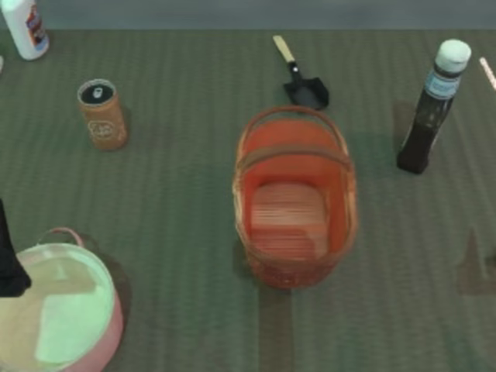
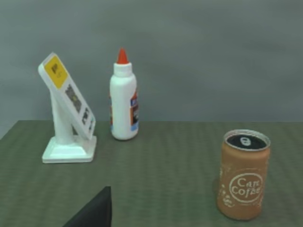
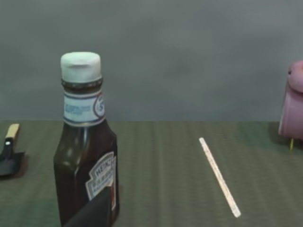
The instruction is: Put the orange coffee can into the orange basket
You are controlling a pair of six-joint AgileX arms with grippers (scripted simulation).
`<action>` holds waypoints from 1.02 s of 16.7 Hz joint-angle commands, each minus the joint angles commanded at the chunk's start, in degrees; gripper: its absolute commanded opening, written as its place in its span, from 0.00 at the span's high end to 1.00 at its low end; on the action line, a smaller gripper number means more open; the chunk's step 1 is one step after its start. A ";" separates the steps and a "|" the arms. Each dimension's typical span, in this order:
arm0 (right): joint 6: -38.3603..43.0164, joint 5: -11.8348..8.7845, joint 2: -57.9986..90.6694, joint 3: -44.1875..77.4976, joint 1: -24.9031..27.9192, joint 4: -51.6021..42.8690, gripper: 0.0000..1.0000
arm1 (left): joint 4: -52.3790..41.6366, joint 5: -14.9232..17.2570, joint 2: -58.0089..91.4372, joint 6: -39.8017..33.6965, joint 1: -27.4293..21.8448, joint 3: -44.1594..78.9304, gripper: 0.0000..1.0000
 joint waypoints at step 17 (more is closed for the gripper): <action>0.00 0.00 0.00 0.00 0.00 0.00 0.00 | -31.12 4.40 54.61 16.25 -5.31 54.23 0.00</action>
